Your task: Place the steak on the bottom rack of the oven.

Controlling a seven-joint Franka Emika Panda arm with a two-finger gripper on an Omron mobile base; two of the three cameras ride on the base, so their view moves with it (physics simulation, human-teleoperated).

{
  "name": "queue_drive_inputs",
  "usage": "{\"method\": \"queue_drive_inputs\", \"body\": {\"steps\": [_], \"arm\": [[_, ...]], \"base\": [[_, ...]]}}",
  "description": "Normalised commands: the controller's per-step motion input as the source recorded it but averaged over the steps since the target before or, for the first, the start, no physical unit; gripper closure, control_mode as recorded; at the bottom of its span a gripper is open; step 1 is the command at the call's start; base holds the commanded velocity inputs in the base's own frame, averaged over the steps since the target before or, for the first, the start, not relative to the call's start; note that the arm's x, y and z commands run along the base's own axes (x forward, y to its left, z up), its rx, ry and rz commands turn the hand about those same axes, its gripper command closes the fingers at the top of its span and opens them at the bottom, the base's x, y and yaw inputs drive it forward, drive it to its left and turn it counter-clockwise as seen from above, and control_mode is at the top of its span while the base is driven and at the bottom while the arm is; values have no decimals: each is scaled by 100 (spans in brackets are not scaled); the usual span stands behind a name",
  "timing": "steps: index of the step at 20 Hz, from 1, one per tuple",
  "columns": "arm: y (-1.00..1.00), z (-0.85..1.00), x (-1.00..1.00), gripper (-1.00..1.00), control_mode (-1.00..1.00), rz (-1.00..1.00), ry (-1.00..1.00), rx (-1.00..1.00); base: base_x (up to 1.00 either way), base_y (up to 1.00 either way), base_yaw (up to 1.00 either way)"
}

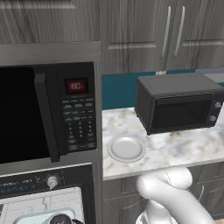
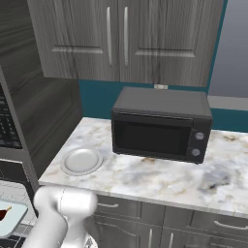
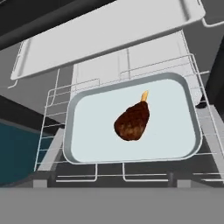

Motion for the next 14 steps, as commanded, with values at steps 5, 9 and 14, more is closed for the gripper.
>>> {"method": "queue_drive_inputs", "body": {"steps": [5, 9, 14], "arm": [[-68, 88, -27, -100, -100, 4, 12, 15], [-45, 78, -18, -100, -100, 0, 22, -5], [-39, 41, -9, -100, -100, 0, 17, -17]], "base": [[0, 0, 0], [0, 0, 0], [0, 0, 0]]}}
